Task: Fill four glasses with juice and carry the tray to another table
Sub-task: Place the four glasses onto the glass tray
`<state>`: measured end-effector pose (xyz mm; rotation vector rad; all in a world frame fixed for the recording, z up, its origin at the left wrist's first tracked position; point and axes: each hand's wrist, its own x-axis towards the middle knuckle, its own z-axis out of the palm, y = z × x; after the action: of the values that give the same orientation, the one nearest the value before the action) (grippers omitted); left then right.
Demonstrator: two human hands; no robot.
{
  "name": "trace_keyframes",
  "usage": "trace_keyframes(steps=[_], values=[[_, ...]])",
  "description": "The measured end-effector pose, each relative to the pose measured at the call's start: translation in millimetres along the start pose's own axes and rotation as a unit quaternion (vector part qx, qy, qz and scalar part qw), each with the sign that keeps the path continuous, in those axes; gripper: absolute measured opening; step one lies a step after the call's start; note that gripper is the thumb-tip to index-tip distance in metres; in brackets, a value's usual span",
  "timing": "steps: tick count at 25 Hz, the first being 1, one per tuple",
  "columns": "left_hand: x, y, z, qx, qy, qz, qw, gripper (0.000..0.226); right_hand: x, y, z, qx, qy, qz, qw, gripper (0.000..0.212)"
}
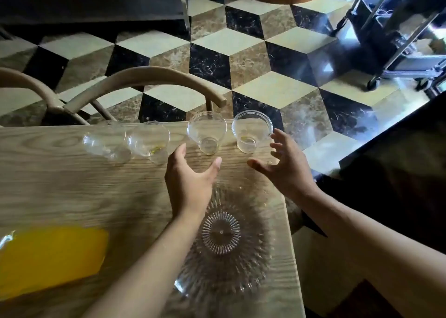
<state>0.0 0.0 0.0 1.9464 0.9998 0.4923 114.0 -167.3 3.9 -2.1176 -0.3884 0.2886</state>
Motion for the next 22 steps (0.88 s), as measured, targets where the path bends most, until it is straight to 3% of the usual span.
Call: trace_keyframes(steps=[5,12,18,22], values=[[13.9,-4.9,28.6,-0.082,0.031,-0.016,0.996,0.084,20.3,10.7,10.3,0.016,0.019,-0.058,0.998,0.081],[21.1,-10.2,43.5,-0.135,0.07,-0.033,0.988,0.093,31.8,23.1,24.7,0.031,0.032,-0.043,0.998,0.081],[25.8,-6.5,50.8,-0.173,0.074,-0.019,0.982,0.063,35.1,25.8,26.0,0.024,0.036,-0.065,0.997,0.078],[19.9,0.5,44.7,-0.19,0.078,0.018,0.979,0.056,28.1,16.1,23.4,0.02,0.044,-0.077,0.996,0.078]])
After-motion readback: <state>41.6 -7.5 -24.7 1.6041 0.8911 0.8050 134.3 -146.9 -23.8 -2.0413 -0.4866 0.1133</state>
